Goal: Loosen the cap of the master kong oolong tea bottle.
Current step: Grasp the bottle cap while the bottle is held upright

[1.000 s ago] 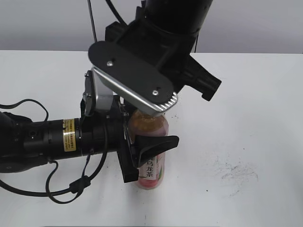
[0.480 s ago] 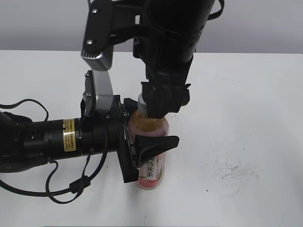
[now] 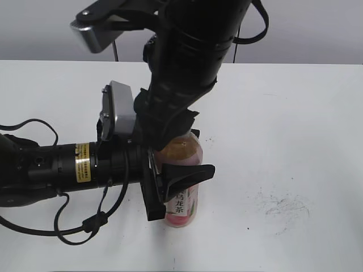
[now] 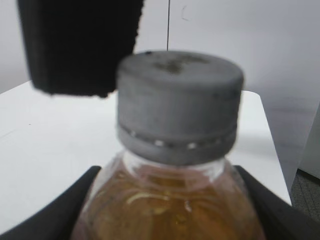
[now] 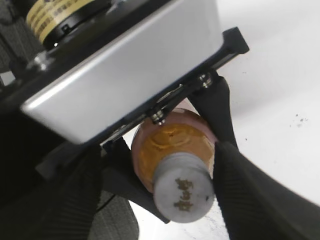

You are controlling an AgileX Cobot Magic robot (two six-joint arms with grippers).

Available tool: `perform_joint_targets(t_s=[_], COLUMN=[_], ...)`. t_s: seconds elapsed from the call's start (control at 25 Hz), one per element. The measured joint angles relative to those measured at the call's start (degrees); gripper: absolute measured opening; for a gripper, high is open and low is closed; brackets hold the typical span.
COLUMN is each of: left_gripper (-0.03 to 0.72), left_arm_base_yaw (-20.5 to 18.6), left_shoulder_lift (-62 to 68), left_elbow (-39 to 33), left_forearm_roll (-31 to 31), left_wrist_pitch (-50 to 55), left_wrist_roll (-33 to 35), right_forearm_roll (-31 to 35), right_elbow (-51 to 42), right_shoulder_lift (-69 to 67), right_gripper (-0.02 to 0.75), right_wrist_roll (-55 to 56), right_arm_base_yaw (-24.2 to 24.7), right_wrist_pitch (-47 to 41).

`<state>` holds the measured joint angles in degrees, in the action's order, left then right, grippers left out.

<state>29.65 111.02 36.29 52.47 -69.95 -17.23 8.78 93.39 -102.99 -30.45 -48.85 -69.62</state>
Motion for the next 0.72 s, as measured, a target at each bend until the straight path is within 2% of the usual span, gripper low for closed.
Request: perform_joint_targets(t_s=[0.28,0.52,0.72], left_gripper=[0.446,0.446,0.446], left_arm_base_yaw=[0.0,0.0,0.0], left_shoulder_lift=[0.0,0.0,0.0], left_elbow=[0.0,0.0,0.0], left_forearm_roll=[-0.2,-0.4,-0.4], left_wrist_pitch=[0.1,0.1,0.1], left_wrist_roll=[-0.2,-0.3,-0.3], right_forearm_roll=[-4.4,-3.1,-3.1], right_elbow=[0.0,0.0,0.0], right_shoulder_lift=[-0.1,-0.1,-0.1], right_gripper=[0.511,0.507,0.470], right_wrist_roll=[14.4,17.1,17.3], right_arm_base_yaw=[-0.1,-0.1,-0.1], right_wrist_pitch=[0.0,-0.1,-0.1])
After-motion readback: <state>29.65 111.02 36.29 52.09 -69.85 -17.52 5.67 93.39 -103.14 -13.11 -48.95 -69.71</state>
